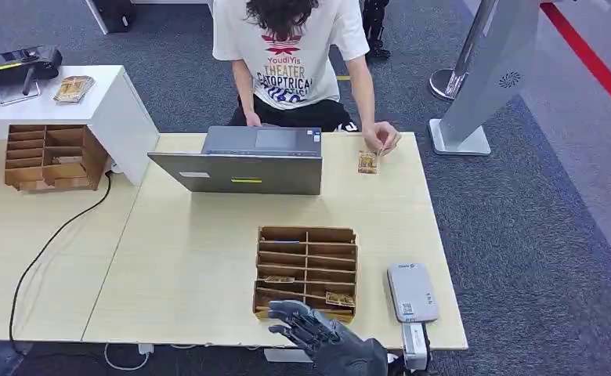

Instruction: Pass the card to the sensor for recognition and then transmit it.

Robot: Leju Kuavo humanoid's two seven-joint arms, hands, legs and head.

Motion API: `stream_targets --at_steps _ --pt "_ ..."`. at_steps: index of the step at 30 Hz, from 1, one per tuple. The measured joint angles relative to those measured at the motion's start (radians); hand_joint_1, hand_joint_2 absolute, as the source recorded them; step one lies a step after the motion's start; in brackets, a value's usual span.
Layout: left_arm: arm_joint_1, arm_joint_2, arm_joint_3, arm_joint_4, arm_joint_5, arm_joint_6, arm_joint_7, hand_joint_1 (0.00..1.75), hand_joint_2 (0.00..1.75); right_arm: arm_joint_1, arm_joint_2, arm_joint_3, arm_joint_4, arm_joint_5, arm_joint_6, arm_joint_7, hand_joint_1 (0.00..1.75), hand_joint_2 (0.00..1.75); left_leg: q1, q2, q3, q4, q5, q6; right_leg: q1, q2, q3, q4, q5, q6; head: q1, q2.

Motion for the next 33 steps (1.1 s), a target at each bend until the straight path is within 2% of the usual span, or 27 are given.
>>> stream_targets --at_steps 7,13,16,22,33 --pt "0.001 0.0 0.067 0.0 0.041 0.009 0.014 0.0 0.0 0.002 -0.002 0.0 0.0 0.006 0.0 -0.003 0.0 0.0 0.0 0.0 0.0 0.0 0.0 0.0 0.0 0.0 0.0 0.0 0.0 0.0 0.0 0.0" --pt "0.002 0.0 0.095 0.0 0.046 0.015 0.027 0.0 0.0 0.003 -0.003 0.0 0.0 0.007 0.0 -0.003 0.0 0.0 0.0 0.0 0.0 0.0 0.0 0.0 0.0 0.0 0.0 0.0 0.0 0.0 0.0 0.0" --pt "0.002 0.0 0.098 0.0 0.037 0.017 0.046 0.0 0.0 0.003 -0.003 0.0 0.0 0.008 0.0 -0.003 0.0 0.0 0.0 0.0 0.0 0.0 0.0 0.0 0.0 0.0 0.0 0.0 0.0 0.0 0.0 0.0" --pt "0.005 -0.003 0.161 0.0 0.096 -0.042 0.099 0.0 0.0 0.005 -0.005 0.0 0.0 0.011 0.0 -0.008 0.0 0.0 0.0 0.0 0.0 0.0 0.0 0.0 0.0 0.0 0.0 0.0 0.0 0.0 0.0 0.0" --pt "0.005 -0.012 0.238 0.0 0.135 -0.03 0.162 0.0 0.0 0.011 -0.006 0.0 0.0 0.021 -0.009 -0.013 0.0 0.0 0.0 0.0 0.0 0.0 0.0 0.0 0.0 0.0 0.0 0.0 0.0 0.0 0.0 0.0"
